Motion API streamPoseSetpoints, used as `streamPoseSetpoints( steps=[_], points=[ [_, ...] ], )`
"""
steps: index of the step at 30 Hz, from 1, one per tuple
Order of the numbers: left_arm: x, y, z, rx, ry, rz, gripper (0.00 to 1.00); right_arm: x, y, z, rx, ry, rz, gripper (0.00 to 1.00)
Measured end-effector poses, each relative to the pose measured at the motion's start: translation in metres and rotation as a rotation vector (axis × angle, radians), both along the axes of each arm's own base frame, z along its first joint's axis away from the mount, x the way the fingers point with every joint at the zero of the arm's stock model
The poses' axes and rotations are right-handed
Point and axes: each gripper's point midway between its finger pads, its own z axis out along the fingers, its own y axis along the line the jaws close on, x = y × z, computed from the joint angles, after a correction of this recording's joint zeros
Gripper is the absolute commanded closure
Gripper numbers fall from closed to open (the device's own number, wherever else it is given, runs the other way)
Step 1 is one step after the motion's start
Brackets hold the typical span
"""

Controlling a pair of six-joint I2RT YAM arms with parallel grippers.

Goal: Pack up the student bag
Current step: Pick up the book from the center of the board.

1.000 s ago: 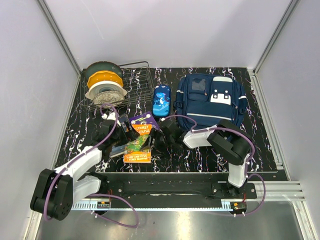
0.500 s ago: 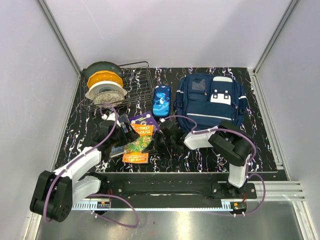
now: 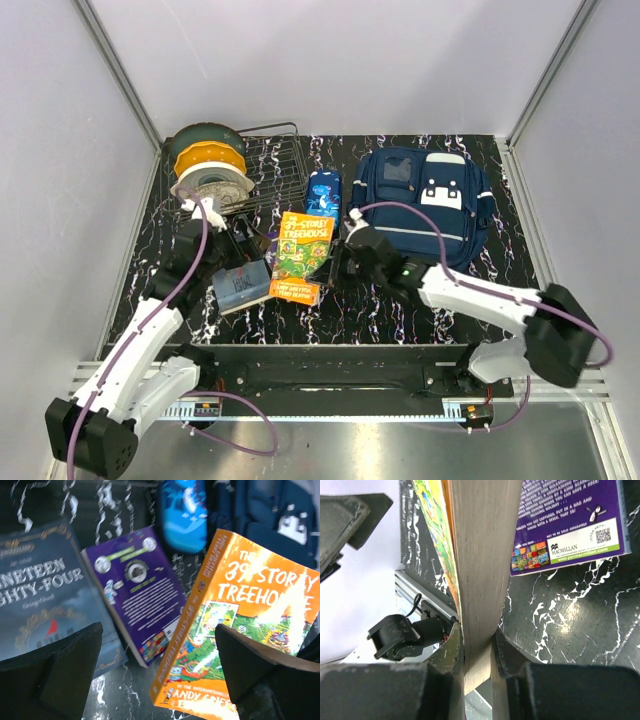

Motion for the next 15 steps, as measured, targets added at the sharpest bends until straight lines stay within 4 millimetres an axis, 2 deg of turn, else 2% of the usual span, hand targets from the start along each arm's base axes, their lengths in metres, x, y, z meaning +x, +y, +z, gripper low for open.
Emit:
streamPoseSetpoints(
  steps=[5, 10, 12, 15],
  points=[
    [0.010, -0.024, 0.049, -0.059, -0.129, -0.133, 0.01, -0.008, -0.033, 0.047, 0.011, -0.139, 0.011, 1.00],
    [0.022, -0.066, 0.087, -0.153, -0.228, -0.357, 0.01, -0.009, -0.070, 0.079, 0.027, -0.235, 0.016, 1.00],
    [0.025, -0.082, 0.099, -0.201, -0.265, -0.448, 0.01, -0.008, -0.081, 0.085, 0.029, -0.255, 0.015, 1.00],
    [0.026, -0.102, 0.116, -0.278, -0.312, -0.569, 0.01, -0.007, -0.087, 0.082, 0.012, -0.253, 0.027, 1.00]
  ],
)
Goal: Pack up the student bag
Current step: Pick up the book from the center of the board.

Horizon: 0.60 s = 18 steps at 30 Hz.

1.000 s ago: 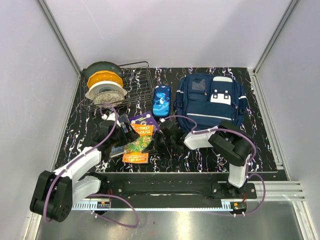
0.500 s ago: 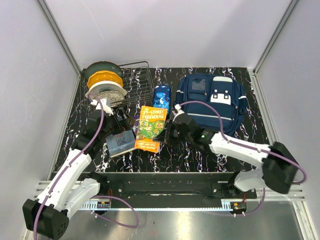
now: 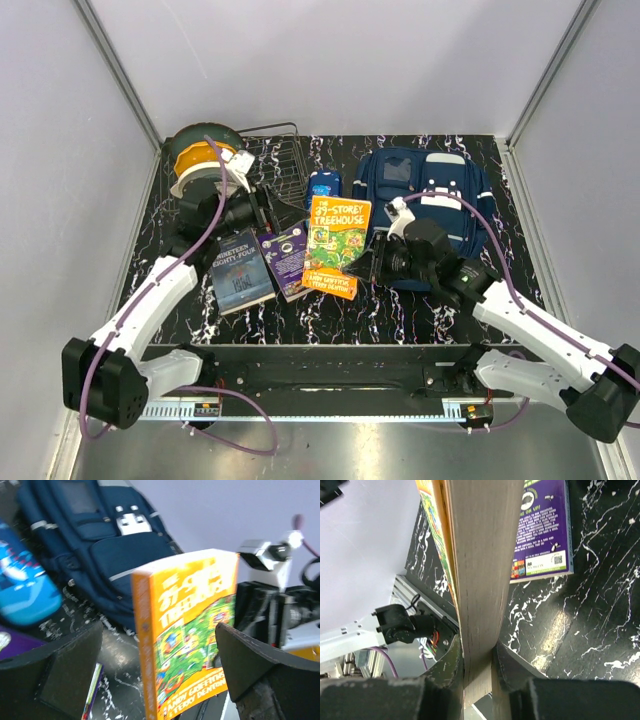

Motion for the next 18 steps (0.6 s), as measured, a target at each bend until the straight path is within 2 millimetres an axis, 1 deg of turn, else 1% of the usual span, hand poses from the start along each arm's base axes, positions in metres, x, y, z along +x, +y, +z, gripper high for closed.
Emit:
streamPoseSetpoints(
  steps=[4, 8, 11, 16, 18],
  points=[
    [-0.008, -0.017, 0.018, -0.064, -0.047, -0.136, 0.01, -0.008, 0.000, -0.009, -0.027, 0.030, 0.040, 1.00],
    [-0.018, -0.027, 0.027, -0.083, -0.081, -0.233, 0.01, -0.012, 0.002, -0.007, -0.015, 0.031, 0.070, 1.00],
    [-0.022, -0.033, 0.023, -0.082, -0.075, -0.272, 0.01, -0.013, 0.005, -0.004, 0.003, 0.028, 0.086, 1.00],
    [-0.021, -0.045, 0.004, -0.053, -0.032, -0.322, 0.01, -0.013, 0.007, -0.004, 0.017, 0.037, 0.101, 1.00],
    [-0.020, -0.049, 0.000, -0.043, -0.024, -0.335, 0.01, -0.014, 0.008, -0.004, 0.022, 0.041, 0.111, 1.00]
  ],
)
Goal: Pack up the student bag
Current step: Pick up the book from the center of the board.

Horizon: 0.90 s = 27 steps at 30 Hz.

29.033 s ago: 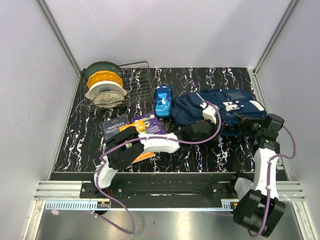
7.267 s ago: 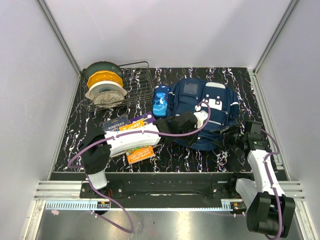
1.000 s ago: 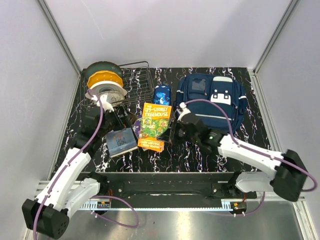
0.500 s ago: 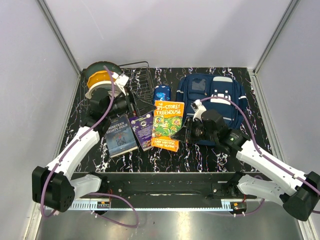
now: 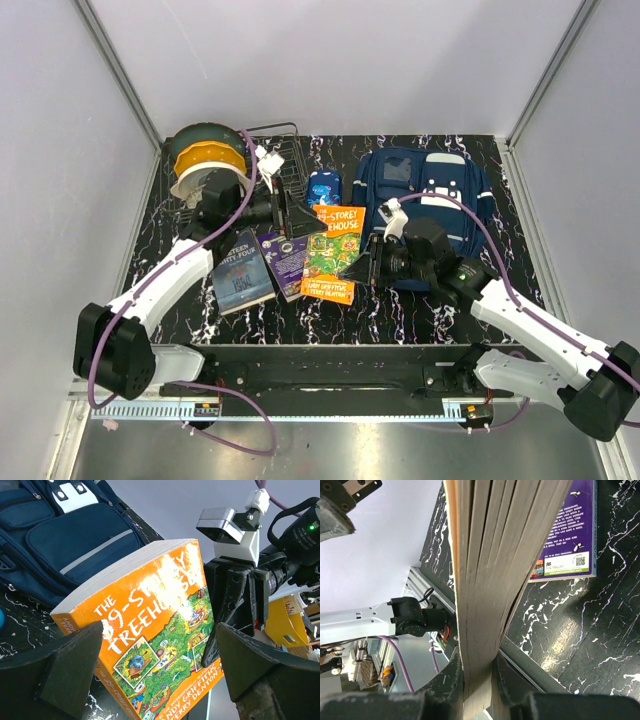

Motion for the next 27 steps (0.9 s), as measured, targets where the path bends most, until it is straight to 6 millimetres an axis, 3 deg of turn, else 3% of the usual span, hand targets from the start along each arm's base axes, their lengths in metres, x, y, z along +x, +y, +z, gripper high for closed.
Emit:
streamPoseSetpoints(
  steps=[10, 17, 21, 27],
  points=[
    [0.011, 0.004, 0.005, 0.082, -0.059, 0.040, 0.01, 0.006, -0.007, 0.004, 0.005, -0.027, -0.056, 1.00],
    [0.015, 0.011, -0.004, 0.126, -0.046, 0.097, 0.01, 0.007, -0.020, 0.028, 0.061, -0.103, -0.120, 1.00],
    [0.014, 0.008, 0.004, 0.092, -0.045, 0.087, 0.01, 0.004, -0.013, 0.032, 0.094, -0.100, -0.084, 1.00],
    [0.004, -0.009, 0.016, 0.035, -0.053, -0.002, 0.01, -0.002, 0.005, 0.019, 0.117, -0.047, 0.008, 1.00]
  ],
)
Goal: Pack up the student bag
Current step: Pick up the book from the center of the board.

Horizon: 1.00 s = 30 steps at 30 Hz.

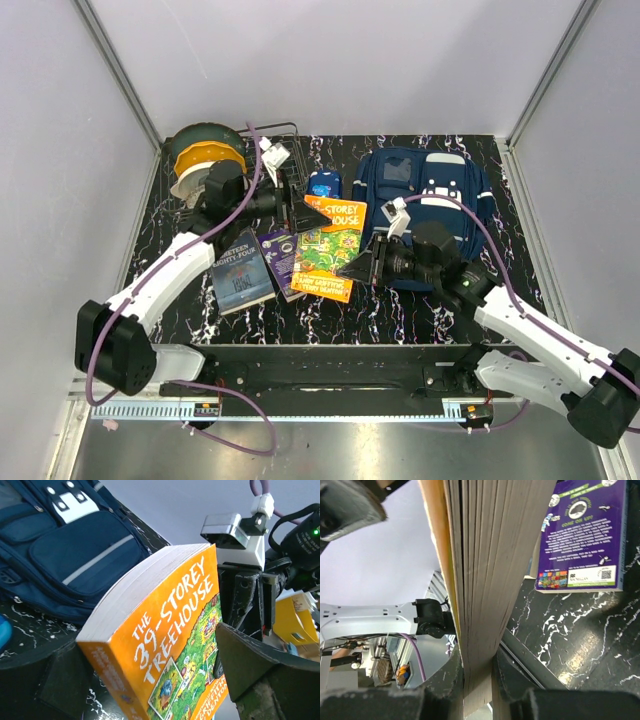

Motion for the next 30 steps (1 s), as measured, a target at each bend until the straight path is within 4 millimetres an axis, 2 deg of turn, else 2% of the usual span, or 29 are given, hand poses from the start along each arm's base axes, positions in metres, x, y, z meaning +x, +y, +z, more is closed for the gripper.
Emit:
streamPoseSetpoints(
  steps=[4, 7, 11, 12, 15, 17, 19, 20, 21, 25, 30],
  points=[
    [-0.004, -0.007, -0.006, -0.014, 0.040, -0.065, 0.03, -0.005, 0.006, 0.006, 0.030, -0.017, 0.055, 1.00],
    [-0.011, -0.012, -0.010, -0.018, 0.073, -0.125, 0.16, -0.010, 0.010, 0.009, 0.045, -0.033, 0.103, 1.00],
    [-0.018, -0.013, -0.010, -0.022, 0.081, -0.166, 0.45, -0.013, 0.013, 0.005, 0.034, -0.033, 0.145, 1.00],
    [-0.019, -0.013, -0.010, -0.023, 0.088, -0.170, 0.63, -0.012, 0.013, 0.003, 0.026, -0.031, 0.145, 1.00],
    [-0.021, -0.013, -0.009, -0.024, 0.110, -0.174, 1.00, -0.005, 0.010, -0.006, -0.013, -0.041, 0.127, 1.00],
    [-0.021, -0.013, -0.009, -0.022, 0.110, -0.171, 1.00, -0.003, 0.009, -0.010, -0.034, -0.036, 0.114, 0.98],
    [-0.019, -0.013, -0.010, -0.021, 0.109, -0.161, 1.00, 0.000, 0.007, -0.011, -0.046, -0.037, 0.100, 0.71],
    [-0.018, -0.013, -0.010, -0.021, 0.108, -0.157, 1.00, 0.001, 0.006, -0.012, -0.056, -0.035, 0.088, 0.52],
    [-0.017, -0.013, -0.010, -0.020, 0.106, -0.151, 1.00, 0.003, 0.005, -0.012, -0.062, -0.035, 0.073, 0.19],
    [-0.001, -0.012, -0.017, 0.009, 0.109, -0.055, 1.00, 0.018, -0.006, -0.009, -0.086, -0.047, -0.043, 0.00],
    [0.034, 0.006, -0.029, 0.045, 0.153, 0.150, 1.00, 0.029, -0.036, 0.016, -0.068, -0.105, -0.236, 0.00]
  ],
)
